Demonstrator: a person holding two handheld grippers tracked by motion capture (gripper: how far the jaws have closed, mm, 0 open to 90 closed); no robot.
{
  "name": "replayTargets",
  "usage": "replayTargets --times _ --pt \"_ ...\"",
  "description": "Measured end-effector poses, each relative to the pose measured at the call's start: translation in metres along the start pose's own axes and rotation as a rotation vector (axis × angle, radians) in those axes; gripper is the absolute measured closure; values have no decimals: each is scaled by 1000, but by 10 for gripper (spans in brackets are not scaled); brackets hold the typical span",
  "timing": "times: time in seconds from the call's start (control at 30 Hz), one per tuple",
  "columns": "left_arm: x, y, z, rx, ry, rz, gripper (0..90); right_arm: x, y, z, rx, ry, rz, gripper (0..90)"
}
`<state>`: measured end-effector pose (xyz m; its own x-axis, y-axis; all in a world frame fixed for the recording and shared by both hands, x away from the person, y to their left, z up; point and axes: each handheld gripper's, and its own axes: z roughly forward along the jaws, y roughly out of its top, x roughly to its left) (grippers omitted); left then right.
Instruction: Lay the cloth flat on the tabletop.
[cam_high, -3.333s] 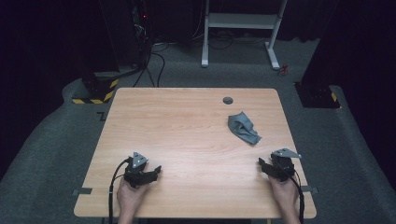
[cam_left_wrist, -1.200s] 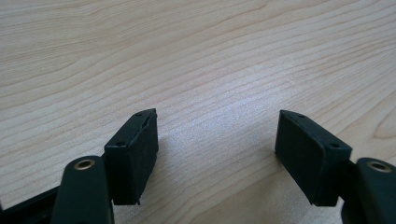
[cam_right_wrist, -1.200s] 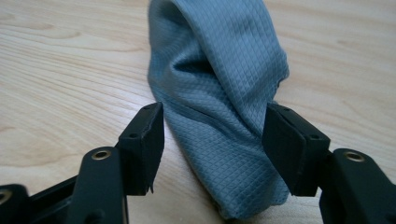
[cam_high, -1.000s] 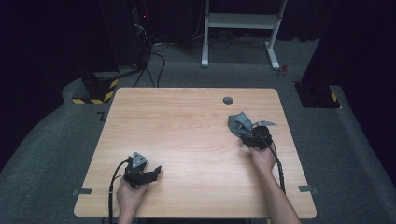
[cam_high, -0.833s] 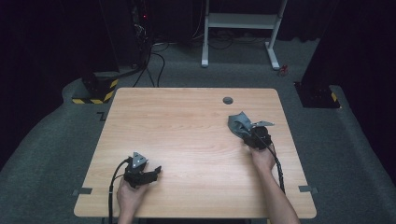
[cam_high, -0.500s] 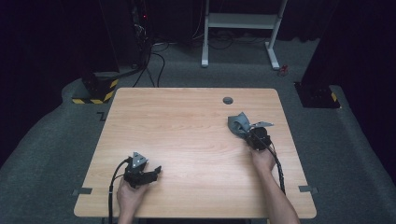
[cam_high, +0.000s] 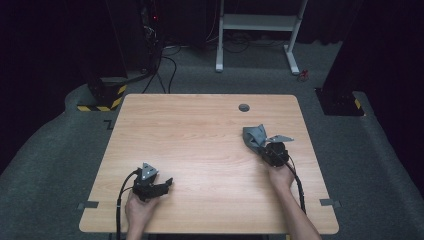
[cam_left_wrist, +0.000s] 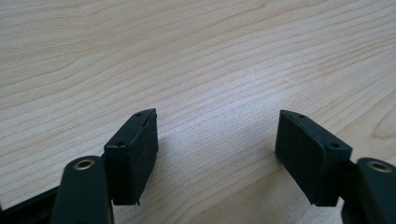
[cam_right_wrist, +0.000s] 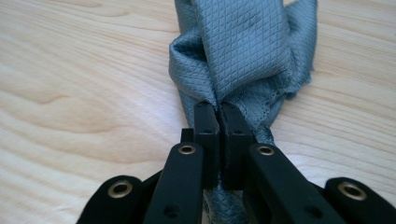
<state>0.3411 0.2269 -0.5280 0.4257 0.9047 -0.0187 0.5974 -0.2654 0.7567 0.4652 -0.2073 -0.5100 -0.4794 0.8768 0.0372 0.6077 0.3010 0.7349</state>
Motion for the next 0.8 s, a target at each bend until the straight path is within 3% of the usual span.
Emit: replayTargets --times 0.3,0.67,0.8 --pt "0 0 0 1 2 2 303 28 -3 -11 -13 88 -72 873" --pt "-1 0 0 1 4 5 303 59 -6 -15 -20 190 -101 872" --pt "-1 0 0 3 3 10 302 74 -10 -16 -10 224 -140 872"
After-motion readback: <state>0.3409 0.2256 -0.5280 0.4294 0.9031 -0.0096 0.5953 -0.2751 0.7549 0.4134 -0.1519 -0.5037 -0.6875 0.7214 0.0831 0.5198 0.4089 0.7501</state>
